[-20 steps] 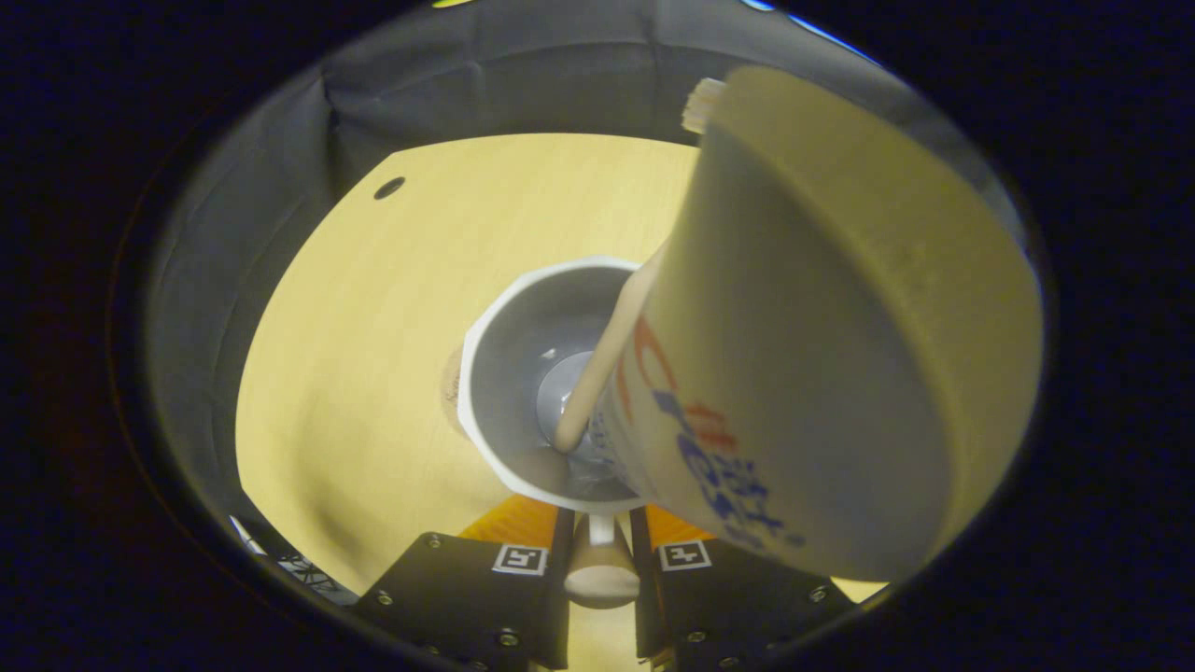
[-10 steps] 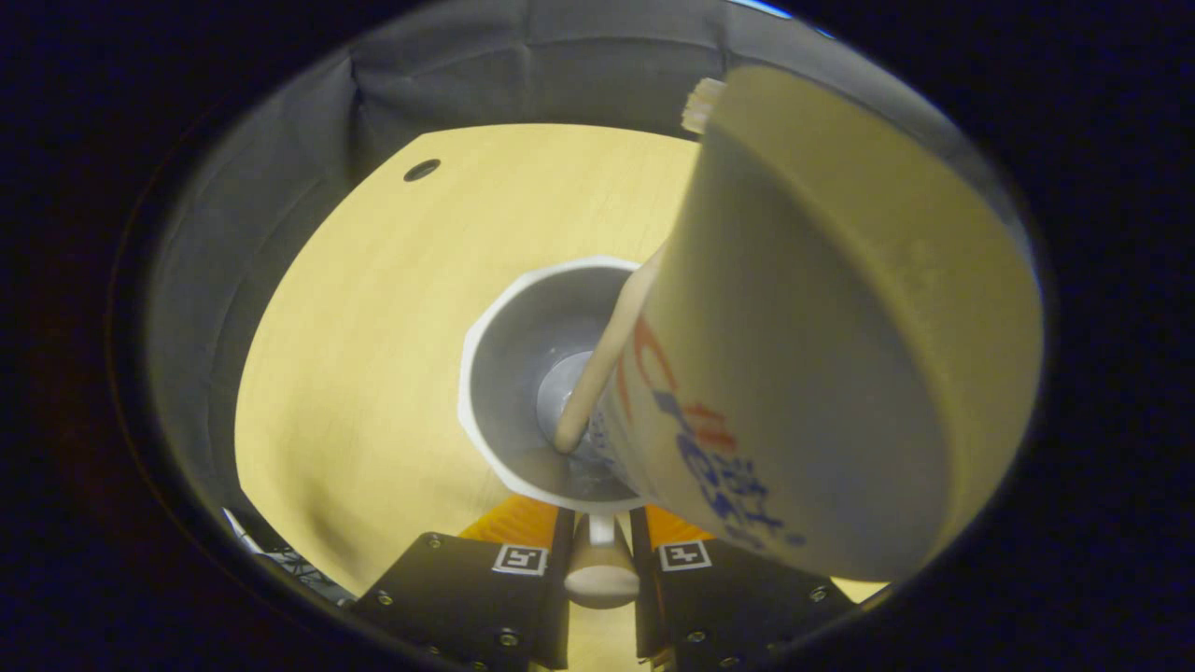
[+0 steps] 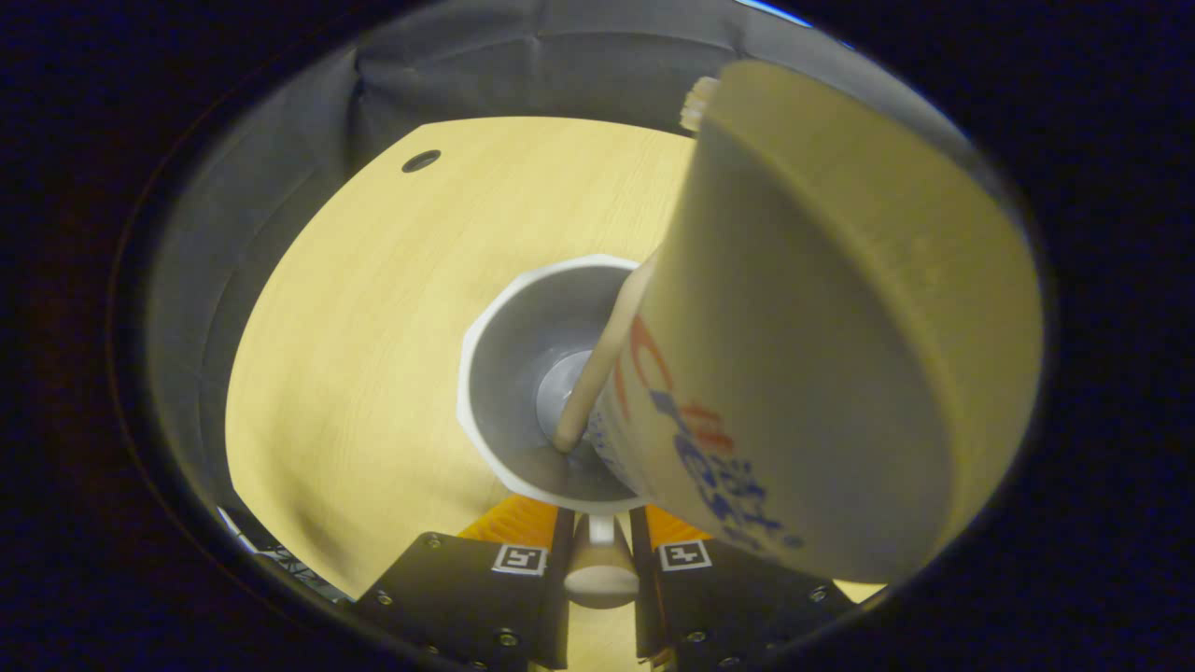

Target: Put the toothbrush and toothpaste on the desktop into the cup, then pick up the cup and place it on the coaster on the desktop.

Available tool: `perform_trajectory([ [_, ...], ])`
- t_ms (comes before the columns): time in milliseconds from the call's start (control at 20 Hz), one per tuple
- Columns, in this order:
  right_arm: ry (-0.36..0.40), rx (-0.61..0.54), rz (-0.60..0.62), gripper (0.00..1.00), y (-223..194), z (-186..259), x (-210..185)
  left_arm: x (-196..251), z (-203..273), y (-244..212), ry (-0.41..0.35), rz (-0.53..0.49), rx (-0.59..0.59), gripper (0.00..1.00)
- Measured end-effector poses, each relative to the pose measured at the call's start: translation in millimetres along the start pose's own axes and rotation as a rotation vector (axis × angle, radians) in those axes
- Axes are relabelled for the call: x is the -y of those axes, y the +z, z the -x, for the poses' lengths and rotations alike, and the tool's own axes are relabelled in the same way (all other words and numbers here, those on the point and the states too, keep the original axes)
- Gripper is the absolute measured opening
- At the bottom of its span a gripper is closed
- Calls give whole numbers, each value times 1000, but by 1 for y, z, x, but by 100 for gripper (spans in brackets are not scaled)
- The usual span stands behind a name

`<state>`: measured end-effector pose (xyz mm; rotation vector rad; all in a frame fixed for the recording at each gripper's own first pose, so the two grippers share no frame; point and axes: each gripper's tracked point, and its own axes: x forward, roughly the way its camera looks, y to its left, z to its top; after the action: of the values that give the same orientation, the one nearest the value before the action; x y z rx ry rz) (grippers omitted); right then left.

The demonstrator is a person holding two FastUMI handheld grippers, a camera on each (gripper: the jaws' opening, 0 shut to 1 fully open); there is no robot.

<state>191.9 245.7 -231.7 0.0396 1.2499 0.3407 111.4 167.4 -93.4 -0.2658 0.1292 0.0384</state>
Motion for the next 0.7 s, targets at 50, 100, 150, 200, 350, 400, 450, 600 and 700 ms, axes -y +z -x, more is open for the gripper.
perform_trajectory([
  [50, 8, 0, -5, 29, 0, 1, -1, 0, -1, -1, -1, -1, -2, 94],
  [100, 13, 3, -7, 30, 0, 4, 0, 0, -1, -1, 0, -2, -2, 95],
  [150, 16, 8, -9, 30, 0, 6, 1, 0, -1, 0, -1, -2, 0, 94],
  [200, 24, 15, -11, 31, 0, 9, -1, 1, 0, 0, -2, -2, 1, 94],
  [350, 40, 40, -14, 55, 0, 20, -3, 3, -4, -1, -4, -5, -2, 99],
  [400, 43, 49, -15, 57, -1, 24, -3, 4, -5, -2, -4, -7, -4, 99],
  [450, 54, 63, -18, 66, -2, 29, -4, 6, -6, -2, -7, -9, -5, 94],
  [600, 63, 90, -34, 84, -12, 43, 0, 17, -9, -3, -19, -13, -12, 96],
  [700, 68, 114, -49, 84, -20, 54, 5, 27, -10, -1, -31, -16, -14, 94],
])
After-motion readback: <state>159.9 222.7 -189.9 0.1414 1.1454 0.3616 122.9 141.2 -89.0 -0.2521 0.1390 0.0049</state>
